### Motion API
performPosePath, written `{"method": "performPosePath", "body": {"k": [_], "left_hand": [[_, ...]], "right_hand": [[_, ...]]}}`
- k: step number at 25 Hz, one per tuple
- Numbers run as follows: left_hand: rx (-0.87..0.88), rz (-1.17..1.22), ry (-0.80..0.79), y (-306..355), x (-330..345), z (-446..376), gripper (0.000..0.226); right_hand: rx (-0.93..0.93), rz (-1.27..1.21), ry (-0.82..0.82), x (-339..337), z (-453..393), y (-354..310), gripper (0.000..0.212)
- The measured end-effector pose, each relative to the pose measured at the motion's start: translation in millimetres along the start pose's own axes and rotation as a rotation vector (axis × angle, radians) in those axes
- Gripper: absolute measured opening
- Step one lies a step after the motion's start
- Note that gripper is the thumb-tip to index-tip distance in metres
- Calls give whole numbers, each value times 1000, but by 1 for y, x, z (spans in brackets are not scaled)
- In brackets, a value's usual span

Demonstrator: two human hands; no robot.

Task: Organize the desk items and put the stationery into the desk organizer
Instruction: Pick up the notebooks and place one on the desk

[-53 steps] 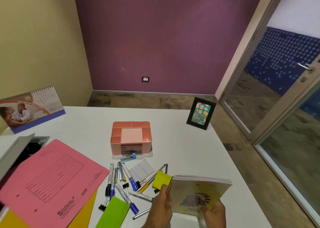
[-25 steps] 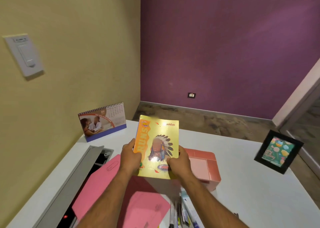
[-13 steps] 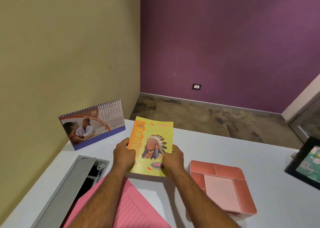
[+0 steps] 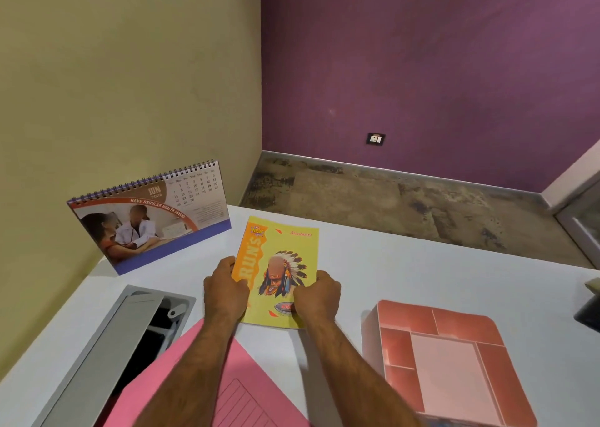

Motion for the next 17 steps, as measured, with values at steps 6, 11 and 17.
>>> {"method": "performPosePath", "body": {"k": [6,11,17], "left_hand": [[2,-178,-47,-10,5,-8,53],[-11,-117,-128,-8,5,-9,70],[-14,-45,-196,-7,6,-16,82]], "right_hand": [[-4,188,-18,-3,3,-1,38],[3,87,-48,-8,5,-4,38],[-14,47,-58,-9,7,-7,36]]}}
Point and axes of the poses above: each hand's wrist, its own z-axis away from the middle knuckle, its own x-axis out of the palm, y = z × x, the point moved 2 cm from there along -z, towards the middle knuckle, and after that the axes turned 11 degrees about y, right-handed, at the moved point
